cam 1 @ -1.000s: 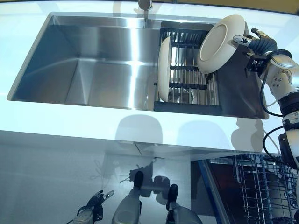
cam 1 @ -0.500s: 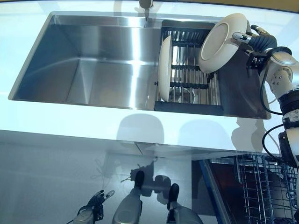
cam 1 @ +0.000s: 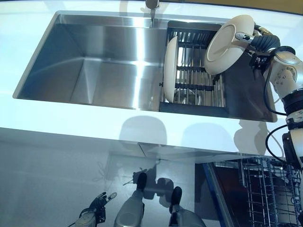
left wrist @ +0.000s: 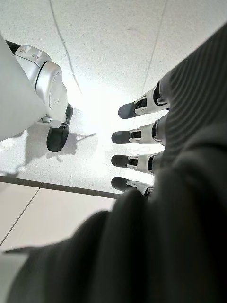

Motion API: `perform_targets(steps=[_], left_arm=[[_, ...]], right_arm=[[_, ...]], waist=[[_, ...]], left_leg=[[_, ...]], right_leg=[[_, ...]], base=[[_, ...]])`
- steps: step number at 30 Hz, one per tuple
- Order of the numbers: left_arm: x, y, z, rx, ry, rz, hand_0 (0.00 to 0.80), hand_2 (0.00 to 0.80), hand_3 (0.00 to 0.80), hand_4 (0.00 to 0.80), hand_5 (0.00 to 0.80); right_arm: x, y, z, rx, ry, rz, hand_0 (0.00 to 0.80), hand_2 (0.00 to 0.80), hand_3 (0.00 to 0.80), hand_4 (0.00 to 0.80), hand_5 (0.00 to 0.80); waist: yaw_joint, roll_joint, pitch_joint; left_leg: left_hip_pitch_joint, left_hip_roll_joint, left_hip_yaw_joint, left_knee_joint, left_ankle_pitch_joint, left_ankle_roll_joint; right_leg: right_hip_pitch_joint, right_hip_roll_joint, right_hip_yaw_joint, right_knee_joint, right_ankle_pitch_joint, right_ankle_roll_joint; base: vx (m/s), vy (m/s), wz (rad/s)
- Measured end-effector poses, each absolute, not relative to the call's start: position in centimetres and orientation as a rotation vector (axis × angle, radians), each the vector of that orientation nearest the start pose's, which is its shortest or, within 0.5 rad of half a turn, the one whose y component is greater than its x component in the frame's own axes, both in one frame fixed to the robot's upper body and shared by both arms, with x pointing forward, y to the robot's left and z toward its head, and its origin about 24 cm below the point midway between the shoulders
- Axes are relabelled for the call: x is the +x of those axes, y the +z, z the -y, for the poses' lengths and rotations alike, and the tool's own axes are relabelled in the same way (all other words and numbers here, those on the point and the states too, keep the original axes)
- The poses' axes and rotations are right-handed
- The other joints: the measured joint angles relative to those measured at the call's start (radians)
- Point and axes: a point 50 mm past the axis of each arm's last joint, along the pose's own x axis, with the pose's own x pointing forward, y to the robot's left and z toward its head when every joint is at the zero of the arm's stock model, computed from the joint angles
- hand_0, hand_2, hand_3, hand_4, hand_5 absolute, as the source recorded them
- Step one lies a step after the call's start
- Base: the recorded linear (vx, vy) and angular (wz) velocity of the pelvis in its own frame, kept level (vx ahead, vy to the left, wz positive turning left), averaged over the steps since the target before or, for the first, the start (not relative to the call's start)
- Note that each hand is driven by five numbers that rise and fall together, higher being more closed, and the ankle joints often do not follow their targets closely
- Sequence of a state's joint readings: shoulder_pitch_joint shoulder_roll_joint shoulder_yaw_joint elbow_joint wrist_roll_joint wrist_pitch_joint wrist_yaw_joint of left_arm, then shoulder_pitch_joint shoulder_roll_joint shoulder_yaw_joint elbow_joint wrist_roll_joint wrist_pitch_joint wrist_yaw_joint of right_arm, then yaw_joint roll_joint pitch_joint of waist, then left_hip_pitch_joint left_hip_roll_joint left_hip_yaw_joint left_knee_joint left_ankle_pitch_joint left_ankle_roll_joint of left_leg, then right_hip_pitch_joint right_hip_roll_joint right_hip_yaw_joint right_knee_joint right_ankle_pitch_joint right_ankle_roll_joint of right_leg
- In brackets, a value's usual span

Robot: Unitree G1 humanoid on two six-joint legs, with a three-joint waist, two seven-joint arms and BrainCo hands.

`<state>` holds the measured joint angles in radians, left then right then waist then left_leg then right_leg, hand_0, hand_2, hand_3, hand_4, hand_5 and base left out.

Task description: Take plates into dishwasher

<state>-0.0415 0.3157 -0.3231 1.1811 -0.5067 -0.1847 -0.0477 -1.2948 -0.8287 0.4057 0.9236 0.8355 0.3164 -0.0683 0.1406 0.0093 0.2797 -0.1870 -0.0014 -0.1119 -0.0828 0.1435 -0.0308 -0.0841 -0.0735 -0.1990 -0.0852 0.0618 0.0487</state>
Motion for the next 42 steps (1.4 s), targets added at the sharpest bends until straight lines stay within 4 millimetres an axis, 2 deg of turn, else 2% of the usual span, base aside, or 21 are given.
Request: perform_targets(steps=[5, 16, 17, 18, 20, 22, 26, 33, 42], left_arm=[[12.9, -14.4, -23.9, 0.013, 0.139, -0.956, 0.000, 0.000, 0.000, 0.000, 0.000], [12.9, -14.4, -23.9, -0.014, 0.155, -0.950, 0.000, 0.000, 0.000, 0.000, 0.000], [12.9, -14.4, -23.9, -0.021, 0.159, -0.949, 0.000, 0.000, 0.000, 0.000, 0.000], [12.9, -14.4, -23.9, -0.023, 0.159, -0.949, 0.000, 0.000, 0.000, 0.000, 0.000], [12.9, -14.4, -23.7, -0.027, 0.157, -0.949, 0.000, 0.000, 0.000, 0.000, 0.000], [13.0, -14.4, -23.6, -0.033, 0.155, -0.942, 0.000, 0.000, 0.000, 0.000, 0.000], [13.0, -14.4, -23.4, -0.053, 0.155, -0.939, 0.000, 0.000, 0.000, 0.000, 0.000], [13.1, -14.4, -23.3, -0.060, 0.140, -0.934, 0.000, 0.000, 0.000, 0.000, 0.000], [13.2, -14.3, -23.2, -0.065, 0.127, -0.923, 0.000, 0.000, 0.000, 0.000, 0.000]], right_arm=[[39.5, 28.7, 28.4, -0.014, -0.217, 0.025, 0.000, 0.000, 0.000, 0.000, 0.000], [39.9, 28.0, 27.7, 0.000, -0.197, 0.002, 0.000, 0.000, 0.000, 0.000, 0.000], [39.9, 28.0, 27.9, 0.003, -0.204, -0.002, 0.160, 0.160, 0.160, 0.160, 0.160], [39.9, 28.2, 27.8, 0.003, -0.203, 0.005, 0.285, 0.285, 0.285, 0.285, 0.285], [39.9, 28.8, 27.7, 0.002, -0.204, 0.020, 0.502, 0.502, 0.502, 0.502, 0.502], [39.8, 29.3, 28.1, -0.016, -0.245, 0.025, 0.800, 0.800, 0.800, 0.800, 0.800], [39.7, 30.4, 28.3, -0.017, -0.277, 0.046, 0.800, 0.800, 0.800, 0.800, 0.800], [39.6, 31.0, 28.7, -0.114, -0.357, 0.057, 0.800, 0.800, 0.800, 0.800, 0.800], [39.6, 31.4, 28.8, -0.137, -0.379, 0.098, 0.800, 0.800, 0.800, 0.800, 0.800]], waist=[[0.016, 0.001, 0.001], [0.018, 0.006, 0.007], [0.019, 0.007, 0.008], [0.017, 0.009, 0.008], [0.013, 0.011, 0.010], [0.014, 0.014, 0.012], [0.016, 0.019, 0.024], [0.019, 0.020, 0.024], [0.018, 0.029, 0.029]], left_leg=[[-0.001, 0.000, -0.001, 0.000, 0.000, 0.000], [-0.004, -0.001, -0.003, 0.000, 0.001, 0.000], [-0.007, -0.001, -0.004, 0.000, 0.001, 0.000], [-0.011, -0.002, -0.005, 0.000, 0.003, 0.000], [-0.014, -0.002, -0.007, 0.000, 0.005, 0.000], [-0.016, -0.002, -0.012, 0.000, 0.006, -0.001], [-0.017, -0.002, -0.019, 0.000, 0.009, -0.001], [-0.020, -0.003, -0.028, 0.000, 0.012, -0.002], [-0.019, -0.003, -0.028, 0.000, 0.013, -0.002]], right_leg=[[0.000, 0.000, -0.001, 0.000, 0.000, 0.000], [-0.001, -0.001, -0.005, 0.000, 0.000, 0.000], [-0.003, -0.001, -0.006, 0.000, -0.001, 0.000], [-0.008, -0.001, -0.006, 0.000, 0.000, 0.000], [-0.009, -0.001, -0.009, 0.000, 0.000, 0.000], [-0.009, 0.000, -0.013, 0.000, 0.000, 0.000], [-0.008, 0.000, -0.018, 0.000, 0.000, 0.000], [-0.006, 0.000, -0.027, 0.000, 0.000, 0.000], [-0.006, 0.000, -0.027, 0.000, 0.000, 0.000]], base=[[0.000, 0.000, 0.00], [0.000, 0.000, 0.00], [0.000, 0.000, 0.00], [0.003, 0.018, 0.03], [0.006, 0.009, 0.03], [0.008, 0.004, 0.05], [-0.001, -0.006, 0.05], [-0.001, -0.002, 0.03], [-0.026, -0.003, 0.00]])
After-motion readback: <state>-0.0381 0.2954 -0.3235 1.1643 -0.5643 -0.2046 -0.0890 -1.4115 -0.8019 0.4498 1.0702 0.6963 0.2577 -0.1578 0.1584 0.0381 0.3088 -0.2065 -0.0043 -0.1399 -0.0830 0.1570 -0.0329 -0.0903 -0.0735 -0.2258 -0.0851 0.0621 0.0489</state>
